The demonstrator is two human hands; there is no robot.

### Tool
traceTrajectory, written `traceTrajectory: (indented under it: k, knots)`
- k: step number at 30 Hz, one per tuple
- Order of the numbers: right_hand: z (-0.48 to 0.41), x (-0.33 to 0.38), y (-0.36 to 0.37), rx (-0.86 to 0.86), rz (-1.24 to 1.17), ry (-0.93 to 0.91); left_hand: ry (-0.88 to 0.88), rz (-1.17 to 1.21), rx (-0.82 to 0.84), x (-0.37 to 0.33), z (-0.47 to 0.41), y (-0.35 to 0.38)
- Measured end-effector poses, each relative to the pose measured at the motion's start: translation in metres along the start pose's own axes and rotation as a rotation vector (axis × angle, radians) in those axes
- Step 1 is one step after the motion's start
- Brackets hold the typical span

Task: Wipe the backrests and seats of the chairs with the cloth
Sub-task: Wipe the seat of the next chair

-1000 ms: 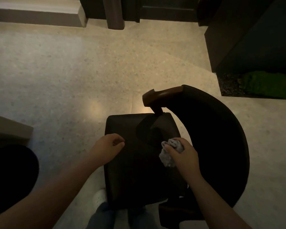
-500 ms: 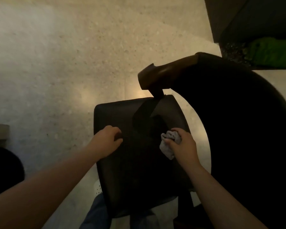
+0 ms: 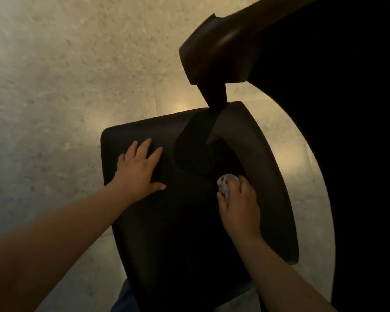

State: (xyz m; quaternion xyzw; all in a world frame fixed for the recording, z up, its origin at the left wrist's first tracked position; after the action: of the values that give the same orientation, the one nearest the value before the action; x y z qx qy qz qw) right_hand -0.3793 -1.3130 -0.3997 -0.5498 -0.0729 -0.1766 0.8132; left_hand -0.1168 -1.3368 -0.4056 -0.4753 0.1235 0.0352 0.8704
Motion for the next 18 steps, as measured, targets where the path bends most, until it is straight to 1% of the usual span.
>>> traceTrajectory:
  k: [2,6,9,12,15,18]
  knots:
    - [0.001,-0.006,0.006,0.003,-0.014,-0.038,-0.001,0.0,0.008,0.002,-0.013,-0.001]
    - [-0.015,-0.014,0.003,0.069,-0.215,0.0,-0.053,0.027,0.025,-0.002,-0.031,-0.001]
    - [-0.042,-0.008,-0.011,-0.031,-0.337,0.014,-0.072,0.031,0.026,-0.003,-0.035,0.002]
    - [-0.084,0.007,-0.028,-0.13,-0.379,0.023,-0.08,0.024,0.032,-0.004,-0.037,0.004]
    - [-0.13,0.025,-0.04,-0.241,-0.311,-0.005,-0.082,0.015,0.032,-0.004,-0.038,0.005]
    - [-0.169,0.038,-0.041,-0.276,-0.257,0.0,-0.09,0.005,0.036,-0.003,-0.039,0.006]
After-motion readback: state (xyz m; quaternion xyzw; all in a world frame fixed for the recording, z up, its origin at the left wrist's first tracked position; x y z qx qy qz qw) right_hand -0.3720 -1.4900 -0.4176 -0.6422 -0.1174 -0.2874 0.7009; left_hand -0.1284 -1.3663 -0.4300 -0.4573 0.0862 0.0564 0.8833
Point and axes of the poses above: each hand's wrist, its own z-axis away from the middle knuckle, its own y-axis out of the palm, x = y × z, the point moved 1 cm from there along -z, towards the middle knuckle, and after that the axes turned 10 degrees about y, right-handed, at the moved point
